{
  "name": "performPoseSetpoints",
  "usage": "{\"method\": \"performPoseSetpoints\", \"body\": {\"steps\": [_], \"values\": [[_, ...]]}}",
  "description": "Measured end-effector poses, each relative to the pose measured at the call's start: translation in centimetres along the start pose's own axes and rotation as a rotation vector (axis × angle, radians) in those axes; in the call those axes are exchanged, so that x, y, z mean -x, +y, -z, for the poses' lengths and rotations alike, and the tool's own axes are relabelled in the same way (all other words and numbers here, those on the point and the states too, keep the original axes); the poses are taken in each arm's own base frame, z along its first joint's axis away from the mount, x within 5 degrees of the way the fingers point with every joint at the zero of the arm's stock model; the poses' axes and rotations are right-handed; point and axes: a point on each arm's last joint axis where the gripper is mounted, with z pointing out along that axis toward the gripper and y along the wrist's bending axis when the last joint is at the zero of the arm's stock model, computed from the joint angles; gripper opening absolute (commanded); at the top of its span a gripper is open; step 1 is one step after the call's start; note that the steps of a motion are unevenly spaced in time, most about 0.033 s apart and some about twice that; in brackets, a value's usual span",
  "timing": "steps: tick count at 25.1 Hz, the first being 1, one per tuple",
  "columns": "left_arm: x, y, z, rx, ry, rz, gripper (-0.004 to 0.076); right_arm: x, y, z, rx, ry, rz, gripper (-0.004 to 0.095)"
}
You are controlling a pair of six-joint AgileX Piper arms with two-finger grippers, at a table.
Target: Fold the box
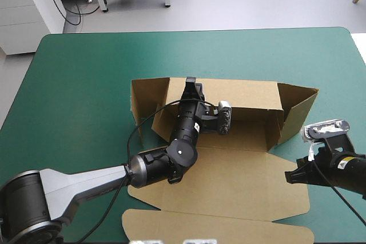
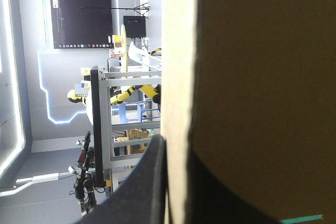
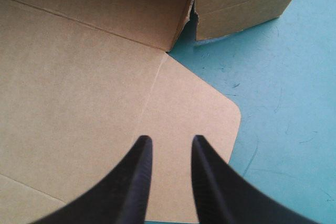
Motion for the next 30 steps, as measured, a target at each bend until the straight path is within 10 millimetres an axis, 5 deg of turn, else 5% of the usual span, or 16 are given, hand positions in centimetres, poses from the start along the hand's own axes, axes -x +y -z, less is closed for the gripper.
{"method": "performPoseSetpoints", "body": {"steps": [3, 17, 24, 30], "values": [[0.0, 0.0, 0.0, 0.001, 0.0, -0.001, -0.0008, 0.0, 0.0, 0.0, 0.001, 0.0, -0.01, 0.0767], [0.0, 0.0, 0.0, 0.0, -0.001, -0.019, -0.0008, 0.8, 0.9, 0.4, 0.095, -0.067, -0.105, 0.0767], [0.0, 0.0, 0.0, 0.0, -0.002, -0.019, -0.0008, 6.4, -0.4, 3.9, 0.008, -0.181, -0.143, 0.0767], [0.0, 0.0, 0.0, -0.002, -0.004, -0.019, -0.0008, 12.1, -2.3, 3.4, -0.049, -0.146, -0.152, 0.0767]]}}
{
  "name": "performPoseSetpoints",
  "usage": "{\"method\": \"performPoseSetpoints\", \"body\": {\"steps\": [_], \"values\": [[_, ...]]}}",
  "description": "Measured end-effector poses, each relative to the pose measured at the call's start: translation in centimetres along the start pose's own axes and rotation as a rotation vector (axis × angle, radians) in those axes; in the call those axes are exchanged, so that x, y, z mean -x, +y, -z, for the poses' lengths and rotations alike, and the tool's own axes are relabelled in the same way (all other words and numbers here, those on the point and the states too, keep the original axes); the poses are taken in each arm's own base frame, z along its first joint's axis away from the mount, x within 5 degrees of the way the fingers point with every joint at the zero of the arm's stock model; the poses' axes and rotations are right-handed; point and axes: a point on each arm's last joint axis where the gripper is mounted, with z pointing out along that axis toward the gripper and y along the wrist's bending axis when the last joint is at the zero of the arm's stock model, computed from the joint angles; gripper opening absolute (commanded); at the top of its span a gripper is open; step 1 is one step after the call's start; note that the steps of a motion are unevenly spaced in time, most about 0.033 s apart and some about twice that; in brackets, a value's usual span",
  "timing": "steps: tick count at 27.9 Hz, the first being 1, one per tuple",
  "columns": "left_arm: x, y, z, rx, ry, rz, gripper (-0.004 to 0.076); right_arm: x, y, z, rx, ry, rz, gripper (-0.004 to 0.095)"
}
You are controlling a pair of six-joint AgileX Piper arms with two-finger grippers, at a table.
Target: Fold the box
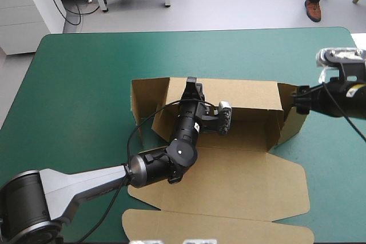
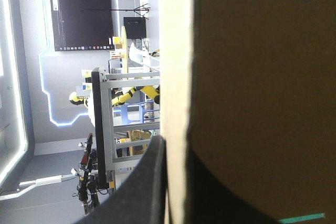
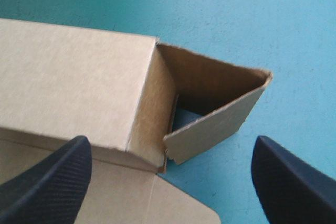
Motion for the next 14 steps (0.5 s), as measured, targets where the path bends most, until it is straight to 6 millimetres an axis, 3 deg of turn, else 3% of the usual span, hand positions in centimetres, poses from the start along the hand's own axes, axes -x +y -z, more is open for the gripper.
{"method": "performPoseSetpoints", "body": {"steps": [9, 12, 14], "values": [[0.0, 0.0, 0.0, -0.002, -0.006, 0.001, -0.0008, 7.5, -1.8, -4.8, -0.076, 0.031, -0.003, 0.0767], [0.1, 0.0, 0.0, -0.004, -0.01, 0.0, -0.0008, 8.8, -2.6, -6.3, -0.092, 0.036, -0.01, 0.0767], [0.1, 0.0, 0.0, -0.004, -0.011, -0.001, -0.0008, 9.0, -4.2, -8.4, -0.113, 0.078, -0.045, 0.0766]]}}
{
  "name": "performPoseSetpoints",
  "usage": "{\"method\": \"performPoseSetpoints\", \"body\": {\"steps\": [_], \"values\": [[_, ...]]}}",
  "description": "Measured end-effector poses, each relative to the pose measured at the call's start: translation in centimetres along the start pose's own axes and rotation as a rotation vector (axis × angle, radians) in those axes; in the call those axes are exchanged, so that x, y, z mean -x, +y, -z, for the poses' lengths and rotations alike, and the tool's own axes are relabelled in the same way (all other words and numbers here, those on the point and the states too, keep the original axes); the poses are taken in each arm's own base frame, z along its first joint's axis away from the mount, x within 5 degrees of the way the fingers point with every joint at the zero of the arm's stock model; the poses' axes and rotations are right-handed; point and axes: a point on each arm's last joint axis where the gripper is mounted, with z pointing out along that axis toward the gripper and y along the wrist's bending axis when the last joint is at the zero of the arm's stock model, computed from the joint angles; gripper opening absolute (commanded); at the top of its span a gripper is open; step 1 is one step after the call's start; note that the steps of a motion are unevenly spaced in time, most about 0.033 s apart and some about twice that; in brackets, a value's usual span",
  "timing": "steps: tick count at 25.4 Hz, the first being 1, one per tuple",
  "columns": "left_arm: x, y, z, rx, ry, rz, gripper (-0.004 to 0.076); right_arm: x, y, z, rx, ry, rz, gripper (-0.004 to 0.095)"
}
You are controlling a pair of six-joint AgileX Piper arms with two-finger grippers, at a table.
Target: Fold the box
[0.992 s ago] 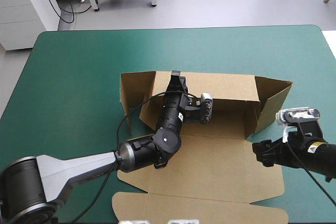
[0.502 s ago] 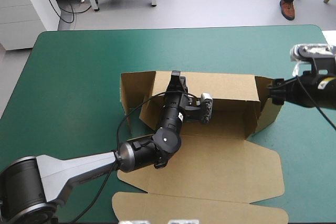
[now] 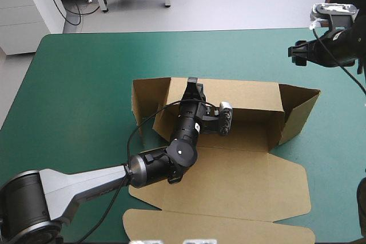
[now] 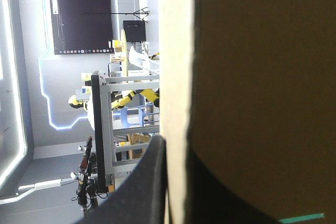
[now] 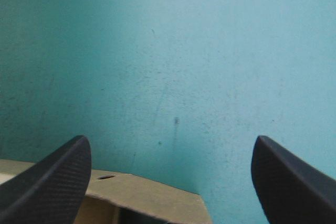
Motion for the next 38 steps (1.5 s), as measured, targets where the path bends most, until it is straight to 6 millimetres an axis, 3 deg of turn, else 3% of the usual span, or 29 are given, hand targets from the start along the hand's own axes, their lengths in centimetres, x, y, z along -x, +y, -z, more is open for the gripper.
{"method": "performPoseSetpoints", "body": {"steps": [3, 6, 8, 13, 20, 25, 33, 38], "values": [[0.0, 0.0, 0.0, 0.0, -0.002, -0.001, -0.0008, -0.5, -2.1, -3.8, 0.002, 0.097, -0.039, 0.0766], [0.0, 0.0, 0.0, 0.0, -0.002, -0.001, -0.0008, -1.4, -2.2, -6.2, 0.038, 0.167, -0.044, 0.0767], [0.0, 0.0, 0.0, 0.0, -0.002, -0.001, -0.0008, -3.0, -2.2, -8.0, 0.053, 0.242, -0.031, 0.0765], [0.0, 0.0, 0.0, -0.002, -0.001, 0.0, -0.0008, -4.8, -2.2, -9.2, 0.063, 0.306, -0.026, 0.0765], [0.0, 0.0, 0.0, -0.005, -0.001, 0.008, -0.0008, -6.8, -2.0, -7.7, 0.068, 0.315, 0.006, 0.0763], [0.0, 0.0, 0.0, -0.005, -0.001, 0.012, -0.0008, -9.5, -1.4, -6.8, 0.093, 0.306, 0.031, 0.0763], [0.0, 0.0, 0.0, -0.005, -0.001, 0.016, -0.0008, -13.6, -0.1, -5.1, 0.156, 0.169, 0.044, 0.0761], [0.0, 0.0, 0.0, -0.005, -0.001, 0.016, -0.0008, -15.2, 0.2, -3.7, 0.146, 0.084, 0.077, 0.0754]]}}
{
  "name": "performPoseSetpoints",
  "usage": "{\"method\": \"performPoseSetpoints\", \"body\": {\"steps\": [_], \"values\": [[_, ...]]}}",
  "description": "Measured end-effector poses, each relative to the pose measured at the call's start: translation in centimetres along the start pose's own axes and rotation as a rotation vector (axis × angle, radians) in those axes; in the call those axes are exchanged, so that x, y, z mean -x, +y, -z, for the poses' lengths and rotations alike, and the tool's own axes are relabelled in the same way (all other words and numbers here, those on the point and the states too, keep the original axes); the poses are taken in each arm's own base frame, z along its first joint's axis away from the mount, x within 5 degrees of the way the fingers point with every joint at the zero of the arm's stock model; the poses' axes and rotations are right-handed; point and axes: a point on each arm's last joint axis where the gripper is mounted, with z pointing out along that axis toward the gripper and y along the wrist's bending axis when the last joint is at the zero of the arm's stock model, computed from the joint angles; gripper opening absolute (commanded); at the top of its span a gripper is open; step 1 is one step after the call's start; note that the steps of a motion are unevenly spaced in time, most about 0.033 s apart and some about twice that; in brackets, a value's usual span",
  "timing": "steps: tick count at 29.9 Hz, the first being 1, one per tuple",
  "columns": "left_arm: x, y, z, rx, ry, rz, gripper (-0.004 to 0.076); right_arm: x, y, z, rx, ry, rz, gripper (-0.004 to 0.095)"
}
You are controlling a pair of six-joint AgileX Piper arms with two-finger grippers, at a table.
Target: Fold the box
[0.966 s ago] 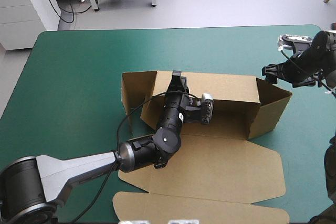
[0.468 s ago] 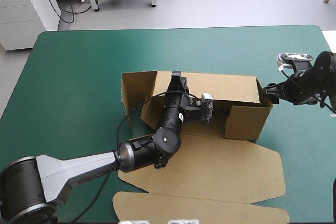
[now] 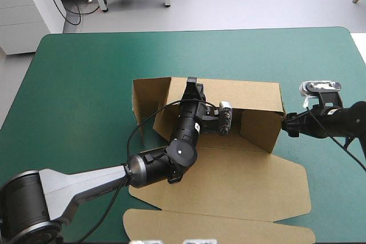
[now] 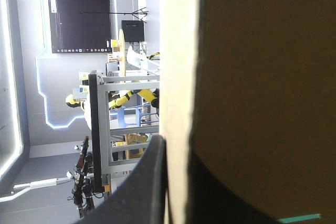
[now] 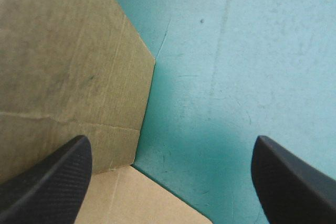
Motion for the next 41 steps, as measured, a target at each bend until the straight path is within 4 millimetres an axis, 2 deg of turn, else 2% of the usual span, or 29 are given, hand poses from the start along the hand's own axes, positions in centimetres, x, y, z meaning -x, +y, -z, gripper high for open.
{"method": "performPoseSetpoints", "body": {"steps": [5, 14, 33, 41], "values": [[0.0, 0.0, 0.0, -0.002, 0.0, 0.002, -0.0008, -1.5, 0.5, 0.7, -0.014, -0.061, 0.065, 0.0697], [0.0, -0.1, 0.0, -0.007, 0.002, 0.008, -0.0008, -3.0, 1.3, -0.4, 0.059, -0.107, 0.207, 0.0599], [0.0, -0.1, 0.0, -0.01, 0.003, 0.011, -0.0008, -3.5, 1.6, -0.5, 0.103, -0.077, 0.29, 0.0597], [0.0, -0.1, 0.0, -0.011, 0.002, 0.011, -0.0008, -3.3, 1.9, -1.3, 0.124, -0.202, 0.27, 0.0597]]}}
